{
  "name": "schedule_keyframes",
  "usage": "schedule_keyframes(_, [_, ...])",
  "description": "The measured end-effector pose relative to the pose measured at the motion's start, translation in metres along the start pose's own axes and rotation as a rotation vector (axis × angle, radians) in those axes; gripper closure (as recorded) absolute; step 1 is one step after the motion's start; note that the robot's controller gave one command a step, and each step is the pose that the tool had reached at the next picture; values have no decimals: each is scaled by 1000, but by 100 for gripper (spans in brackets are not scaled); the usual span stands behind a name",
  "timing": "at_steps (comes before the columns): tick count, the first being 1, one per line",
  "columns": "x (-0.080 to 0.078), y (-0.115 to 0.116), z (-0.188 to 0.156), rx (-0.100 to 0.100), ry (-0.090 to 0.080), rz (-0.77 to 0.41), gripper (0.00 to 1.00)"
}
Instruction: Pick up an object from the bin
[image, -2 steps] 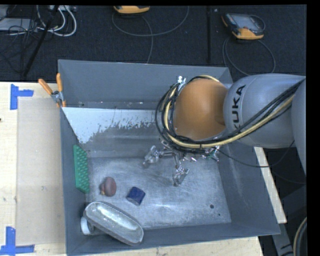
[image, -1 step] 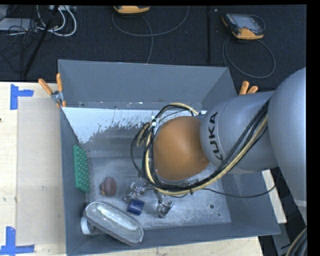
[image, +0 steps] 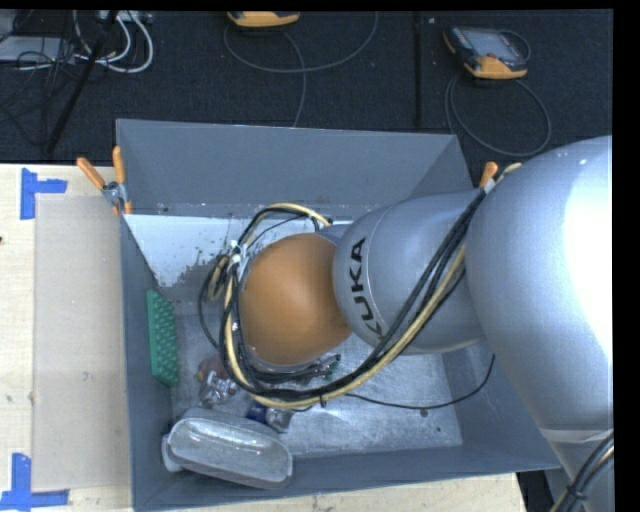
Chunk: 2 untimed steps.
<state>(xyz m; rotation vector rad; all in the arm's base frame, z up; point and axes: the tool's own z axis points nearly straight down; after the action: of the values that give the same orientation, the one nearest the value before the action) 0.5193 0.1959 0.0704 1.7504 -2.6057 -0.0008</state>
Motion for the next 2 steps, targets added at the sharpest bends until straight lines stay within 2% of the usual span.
schedule_keyframes(1, [107,-14,-25,-1,3,-161,0])
schedule_keyframes(2, [72,-52,-14,2,-4,-238,0])
